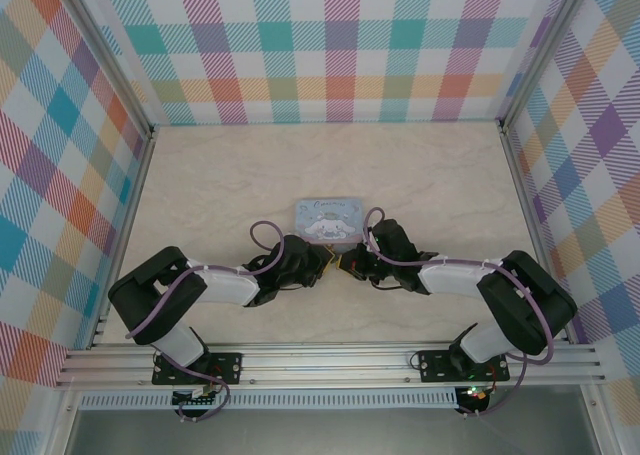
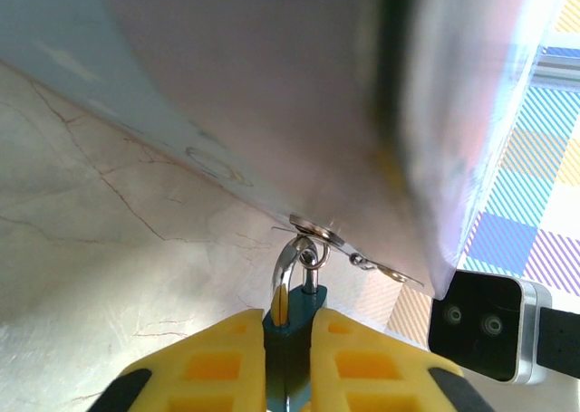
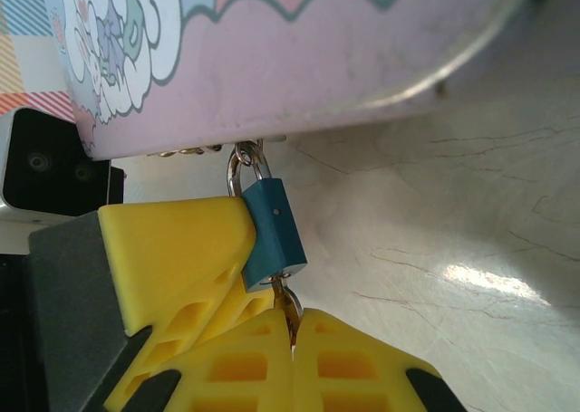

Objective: Unlock the padlock with the key

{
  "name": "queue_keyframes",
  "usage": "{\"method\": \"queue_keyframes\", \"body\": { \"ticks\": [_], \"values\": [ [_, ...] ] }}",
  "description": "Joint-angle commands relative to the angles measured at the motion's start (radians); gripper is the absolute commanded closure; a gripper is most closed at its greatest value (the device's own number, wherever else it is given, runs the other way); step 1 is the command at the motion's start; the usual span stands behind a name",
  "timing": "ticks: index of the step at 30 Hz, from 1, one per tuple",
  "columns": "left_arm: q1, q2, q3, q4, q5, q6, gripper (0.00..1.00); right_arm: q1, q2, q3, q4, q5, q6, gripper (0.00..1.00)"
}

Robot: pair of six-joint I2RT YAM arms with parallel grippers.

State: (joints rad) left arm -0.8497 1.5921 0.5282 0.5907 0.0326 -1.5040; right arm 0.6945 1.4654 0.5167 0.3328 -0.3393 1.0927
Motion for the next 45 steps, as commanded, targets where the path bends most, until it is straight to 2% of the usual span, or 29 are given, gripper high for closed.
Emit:
{"method": "queue_keyframes", "body": {
  "ticks": [1, 8, 14, 22, 26, 28, 29, 35, 40, 42, 45],
  "values": [
    [-0.018, -0.012, 0.009, 0.005, -0.01, -0.01, 0.9, 0.01, 0.007, 0.027, 0.064, -0.017, 0.013, 0.92],
    [-0.018, -0.033, 0.006, -0.008, -0.029, -0.008, 0.96, 0.008, -0.03, 0.007, 0.034, 0.018, -0.016, 0.75],
    [-0.018, -0.042, 0.01, -0.025, -0.037, 0.002, 1.0, 0.008, -0.109, -0.012, -0.091, 0.086, -0.119, 0.61],
    [-0.017, -0.068, 0.01, -0.056, -0.048, 0.017, 1.0, 0.007, -0.308, -0.008, -0.278, 0.236, -0.395, 0.37],
    [-0.015, -0.094, 0.017, -0.097, -0.055, 0.04, 1.0, 0.006, -0.431, 0.028, -0.315, 0.282, -0.548, 0.21],
    [-0.013, -0.106, 0.02, -0.113, -0.06, 0.05, 1.0, 0.006, -0.488, 0.032, -0.305, 0.317, -0.609, 0.05],
    [-0.014, -0.109, 0.022, -0.117, -0.058, 0.054, 1.0, 0.007, -0.508, 0.03, -0.292, 0.327, -0.634, 0.0],
    [-0.005, -0.128, 0.029, -0.148, -0.052, 0.072, 1.0, 0.003, -0.592, -0.014, -0.187, 0.378, -0.692, 0.0],
    [0.007, -0.144, 0.032, -0.159, -0.034, 0.087, 1.0, 0.011, -0.58, -0.019, -0.173, 0.281, -0.828, 0.0],
    [0.013, -0.145, 0.037, -0.166, -0.026, 0.095, 1.0, 0.045, -0.57, -0.03, -0.164, 0.304, -0.887, 0.0],
    [0.025, -0.152, 0.038, -0.171, -0.015, 0.099, 1.0, 0.161, -0.547, -0.06, -0.114, 0.416, -1.02, 0.0]
  ]
}}
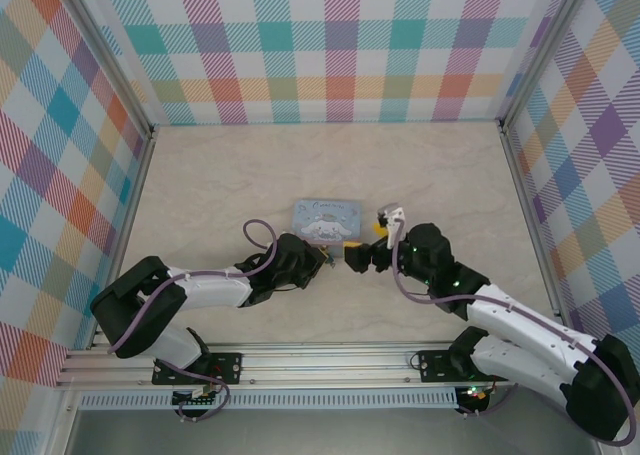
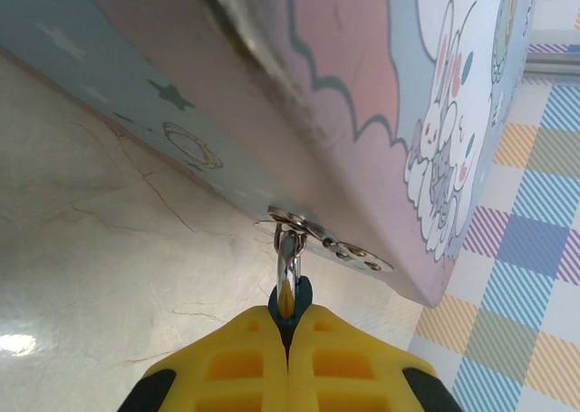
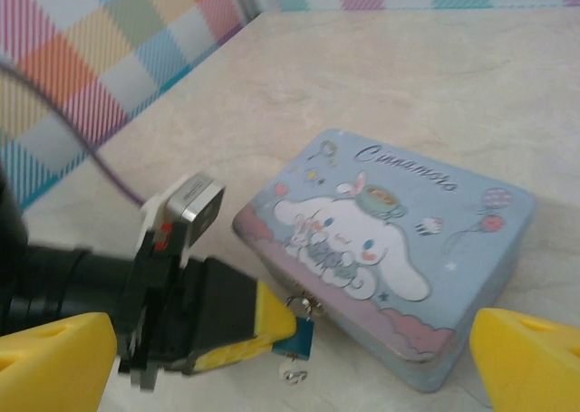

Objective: Unlock the padlock with the key

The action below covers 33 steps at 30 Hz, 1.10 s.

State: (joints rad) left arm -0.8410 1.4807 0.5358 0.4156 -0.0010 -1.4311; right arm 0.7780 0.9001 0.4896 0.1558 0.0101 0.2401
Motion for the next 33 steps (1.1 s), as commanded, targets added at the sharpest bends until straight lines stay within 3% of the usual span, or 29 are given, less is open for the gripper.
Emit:
{"method": "queue_keyframes", "body": {
  "ticks": [1, 7, 12, 18, 33],
  "values": [
    [0.022, -0.042, 0.03, 0.003, 0.023, 0.026, 1.0, 0.127, 0.036, -0.044, 0.085, 0.12, -0.225, 0.0],
    [0.051, -0.061, 0.033, -0.013, 0.05, 0.035, 1.0, 0.345, 0.21, -0.076, 0.211, 0.422, -0.516, 0.0],
    [0.064, -0.081, 0.044, -0.04, 0.062, 0.048, 1.0, 0.412, 0.376, -0.067, 0.315, 0.569, -0.654, 0.17],
    [0.072, -0.102, 0.044, -0.062, 0.061, 0.056, 1.0, 0.417, 0.477, -0.073, 0.458, 0.626, -0.737, 0.36],
    [0.075, -0.106, 0.048, -0.067, 0.066, 0.056, 1.0, 0.406, 0.602, -0.045, 0.58, 0.629, -0.743, 0.55]
  ]
}}
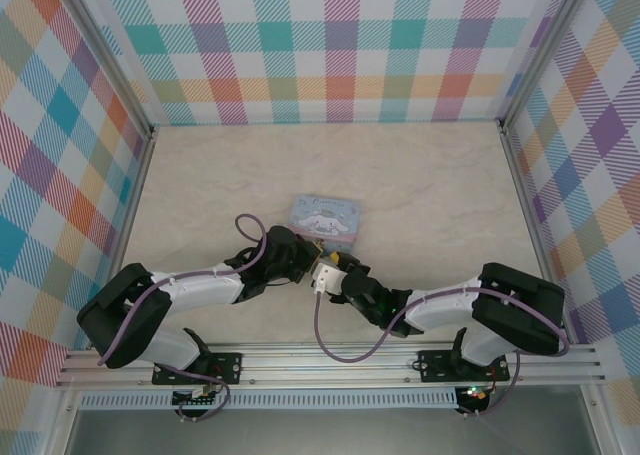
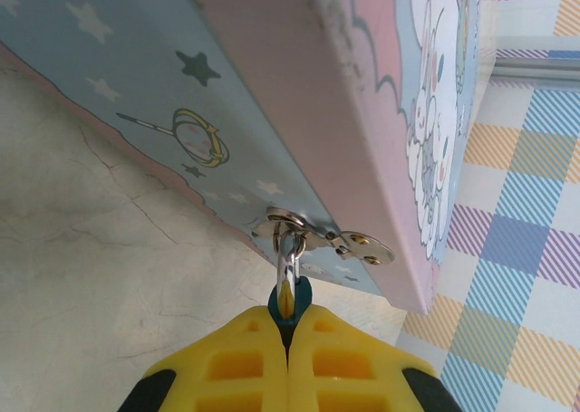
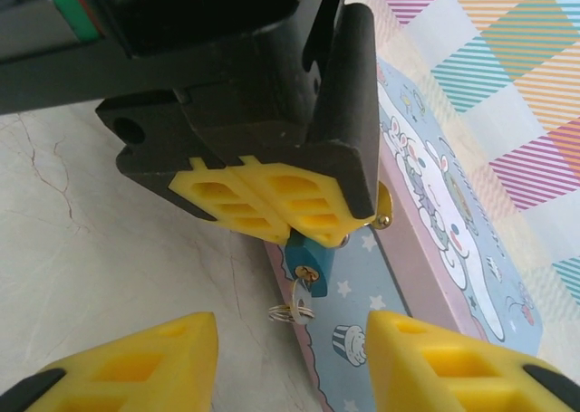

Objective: Unlock the padlock with the key

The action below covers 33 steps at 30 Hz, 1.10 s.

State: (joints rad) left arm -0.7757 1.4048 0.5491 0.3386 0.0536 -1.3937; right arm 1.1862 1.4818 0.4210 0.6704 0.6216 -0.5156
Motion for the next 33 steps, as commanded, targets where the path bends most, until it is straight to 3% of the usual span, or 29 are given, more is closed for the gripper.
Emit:
{"method": "queue_keyframes", "body": {
  "ticks": [1, 15, 33],
  "values": [
    [0.009, -0.03, 0.035, 0.01, 0.012, 0.018, 1.0, -0.006, 0.026, 0.022, 0.073, 0.019, 0.018, 0.55],
    [0.009, -0.032, 0.031, 0.011, 0.015, 0.007, 1.0, -0.064, 0.052, 0.015, 0.106, -0.012, 0.057, 0.69],
    [0.01, -0.033, 0.033, 0.004, 0.013, 0.007, 1.0, -0.066, 0.074, 0.042, 0.114, -0.054, 0.077, 0.84]
  ]
}}
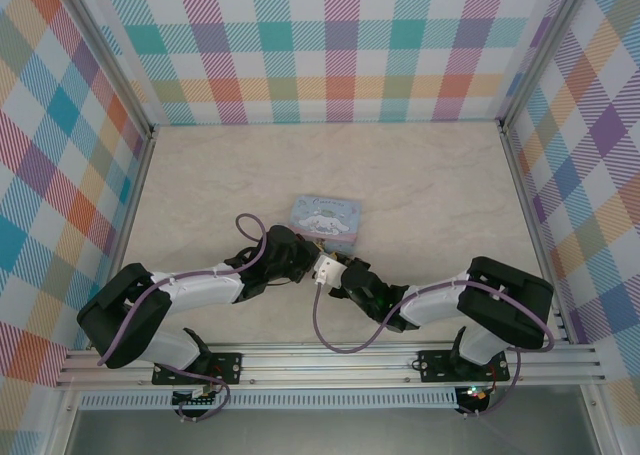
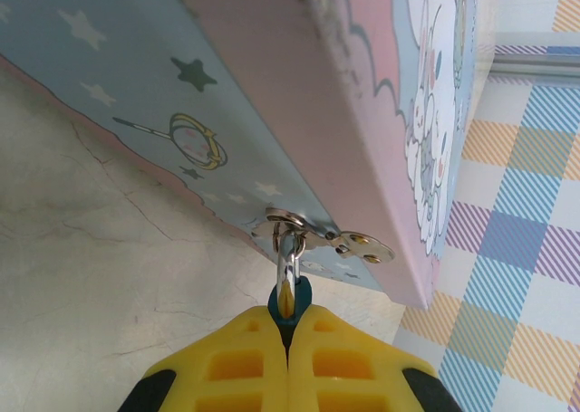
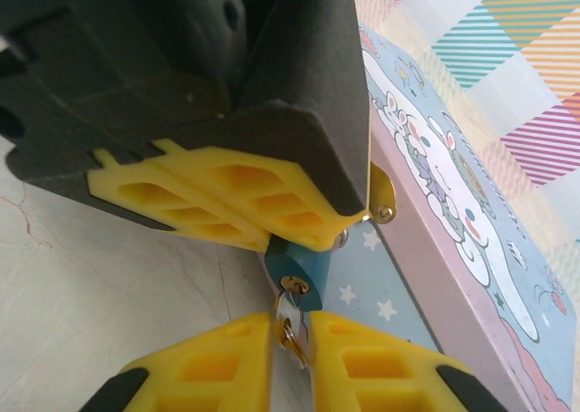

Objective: Unlock the padlock with the key

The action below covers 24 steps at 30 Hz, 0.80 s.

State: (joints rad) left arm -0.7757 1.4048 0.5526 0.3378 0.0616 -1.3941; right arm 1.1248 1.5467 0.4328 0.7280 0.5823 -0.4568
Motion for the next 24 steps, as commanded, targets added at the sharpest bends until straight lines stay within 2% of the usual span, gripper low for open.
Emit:
{"method": "queue_keyframes", "body": {
  "ticks": [1, 10, 14, 18, 24],
  "values": [
    [0.009, -0.032, 0.028, 0.006, 0.005, 0.007, 1.0, -0.004, 0.01, 0.032, 0.054, -0.016, 0.019, 0.86],
    [0.009, -0.026, 0.028, 0.01, 0.011, 0.007, 1.0, -0.016, -0.011, 0.038, 0.036, -0.013, 0.117, 0.99],
    [0.01, -0.024, 0.029, 0.013, 0.011, 0.007, 1.0, -0.033, -0.037, 0.044, -0.009, -0.048, 0.193, 1.0],
    [0.008, -0.024, 0.026, 0.016, 0.009, 0.007, 1.0, -0.062, -0.071, 0.052, -0.084, -0.11, 0.306, 1.0],
    [0.0, -0.017, 0.026, 0.023, 0.001, 0.001, 1.0, -0.146, -0.123, 0.045, -0.162, -0.279, 0.527, 1.0]
  ]
}}
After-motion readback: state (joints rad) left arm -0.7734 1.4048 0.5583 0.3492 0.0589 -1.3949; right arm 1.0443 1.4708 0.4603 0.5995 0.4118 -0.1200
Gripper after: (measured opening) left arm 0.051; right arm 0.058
